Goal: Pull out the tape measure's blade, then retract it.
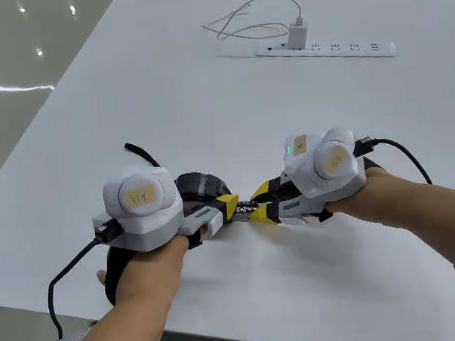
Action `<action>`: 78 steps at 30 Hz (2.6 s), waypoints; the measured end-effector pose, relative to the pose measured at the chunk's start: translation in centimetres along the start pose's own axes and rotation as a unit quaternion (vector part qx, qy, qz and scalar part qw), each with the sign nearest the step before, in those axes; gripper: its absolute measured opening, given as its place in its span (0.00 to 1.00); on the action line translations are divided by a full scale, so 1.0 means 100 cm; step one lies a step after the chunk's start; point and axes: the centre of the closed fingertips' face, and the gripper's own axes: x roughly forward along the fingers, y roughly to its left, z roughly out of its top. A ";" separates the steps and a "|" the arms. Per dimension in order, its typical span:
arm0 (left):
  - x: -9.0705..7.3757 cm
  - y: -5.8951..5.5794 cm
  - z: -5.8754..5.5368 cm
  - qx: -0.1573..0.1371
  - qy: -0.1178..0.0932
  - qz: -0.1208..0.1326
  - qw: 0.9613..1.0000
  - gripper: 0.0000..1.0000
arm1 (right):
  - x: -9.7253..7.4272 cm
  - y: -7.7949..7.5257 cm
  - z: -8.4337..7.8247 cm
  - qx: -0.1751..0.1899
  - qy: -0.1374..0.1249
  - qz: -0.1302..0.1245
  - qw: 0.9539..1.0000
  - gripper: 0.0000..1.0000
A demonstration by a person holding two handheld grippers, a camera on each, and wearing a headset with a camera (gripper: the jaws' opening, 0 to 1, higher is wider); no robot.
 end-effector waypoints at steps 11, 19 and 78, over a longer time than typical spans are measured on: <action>0.000 0.000 0.000 0.000 0.000 0.000 1.000 0.56 | 0.004 0.001 0.005 0.004 -0.002 0.000 1.000 0.08; -0.001 0.000 0.000 -0.002 0.000 0.000 1.000 0.56 | 0.007 0.000 0.008 0.006 -0.005 0.000 1.000 0.08; -0.001 0.001 0.002 -0.030 -0.006 -0.001 1.000 0.59 | 0.014 -0.001 0.015 0.009 -0.008 -0.013 1.000 0.11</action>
